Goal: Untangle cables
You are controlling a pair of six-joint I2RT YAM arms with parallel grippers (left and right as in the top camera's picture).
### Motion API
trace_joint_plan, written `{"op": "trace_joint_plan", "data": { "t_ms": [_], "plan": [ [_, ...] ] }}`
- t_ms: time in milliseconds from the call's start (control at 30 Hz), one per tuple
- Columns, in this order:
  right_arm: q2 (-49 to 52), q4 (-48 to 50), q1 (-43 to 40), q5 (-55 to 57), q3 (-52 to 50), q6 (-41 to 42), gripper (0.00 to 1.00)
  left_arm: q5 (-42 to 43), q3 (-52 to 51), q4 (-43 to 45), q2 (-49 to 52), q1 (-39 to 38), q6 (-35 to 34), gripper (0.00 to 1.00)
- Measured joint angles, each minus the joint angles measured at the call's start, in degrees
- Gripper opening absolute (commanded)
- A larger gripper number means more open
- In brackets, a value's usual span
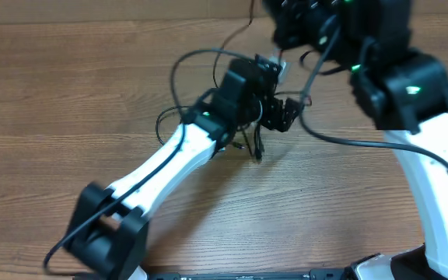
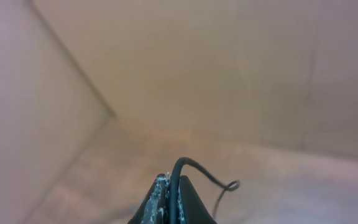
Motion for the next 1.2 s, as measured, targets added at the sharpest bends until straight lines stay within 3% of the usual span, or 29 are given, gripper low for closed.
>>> {"op": "trace_joint_plan", "data": {
  "t_ms": [267,567,800,900,1200],
  "plan": [
    [0.0,0.4,-20.5,1.3,12.2,0.0,0.04,-1.9,-0.1,-12.9,5.9,1.6,0.7,0.52],
    [0.1,-1.1,-42.8,2.1,13.3,-1.7,0.04,-12.8,-0.1,-26.6,5.9,6.8,2.7,0.49],
    [3.2,-1.1,-53.2,2.4,13.2,-11.8,0.04,-18.1,-0.1,-31.2,5.9,10.1,3.4,0.73],
    [5.5,-1.0,-56.5,4.5,11.4,-14.7,0.04,-19.0,-0.1,-32.0,5.9,10.7,3.7,1.0],
    [10.4,1.7,-67.0,17.7,-3.5,-17.6,0.04,-19.4,-0.1,-33.2,5.9,10.8,3.7,0.99]
  ]
}}
